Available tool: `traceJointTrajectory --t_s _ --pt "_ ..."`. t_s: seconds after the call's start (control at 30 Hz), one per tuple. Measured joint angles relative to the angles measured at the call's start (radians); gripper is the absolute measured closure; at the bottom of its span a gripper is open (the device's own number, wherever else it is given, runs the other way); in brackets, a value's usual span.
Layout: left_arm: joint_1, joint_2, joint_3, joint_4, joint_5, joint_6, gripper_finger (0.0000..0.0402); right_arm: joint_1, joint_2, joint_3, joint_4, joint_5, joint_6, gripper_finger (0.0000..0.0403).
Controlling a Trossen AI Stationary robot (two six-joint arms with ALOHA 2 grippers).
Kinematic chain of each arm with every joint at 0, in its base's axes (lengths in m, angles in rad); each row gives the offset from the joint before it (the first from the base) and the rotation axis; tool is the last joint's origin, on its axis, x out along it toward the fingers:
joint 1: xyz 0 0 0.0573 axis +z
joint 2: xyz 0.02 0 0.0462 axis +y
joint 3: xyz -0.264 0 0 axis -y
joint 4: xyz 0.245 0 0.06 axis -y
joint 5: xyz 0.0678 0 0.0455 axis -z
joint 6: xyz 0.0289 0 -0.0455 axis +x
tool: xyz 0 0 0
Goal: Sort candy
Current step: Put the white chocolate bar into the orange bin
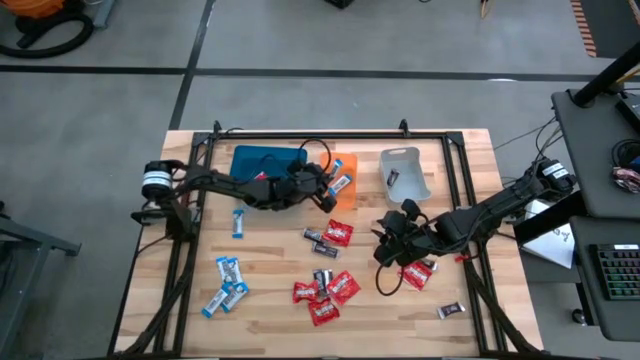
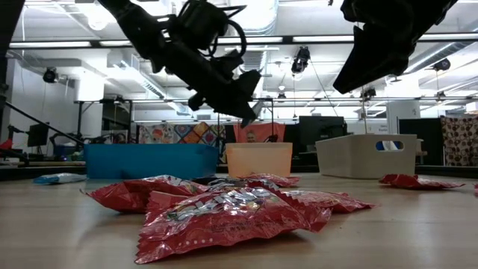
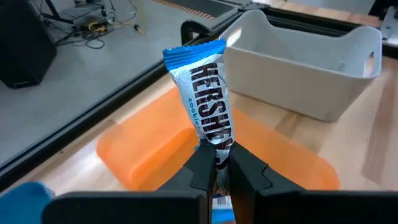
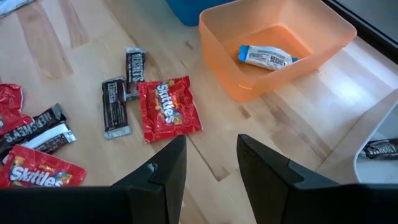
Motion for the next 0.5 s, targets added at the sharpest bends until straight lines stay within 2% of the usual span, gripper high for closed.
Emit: traceJointTrajectory --t_s 0.17,0.5 --pt "0.005 0.017 0.032 -0.016 0.001 0.000 0.0385 0.000 0.000 0.000 0.007 0.000 -0.002 0.0266" --pt "0.017 0.017 0.044 -0.065 0.000 0.000 0.0317 0.000 0.000 0.000 0.013 -0.001 -0.007 0.0266"
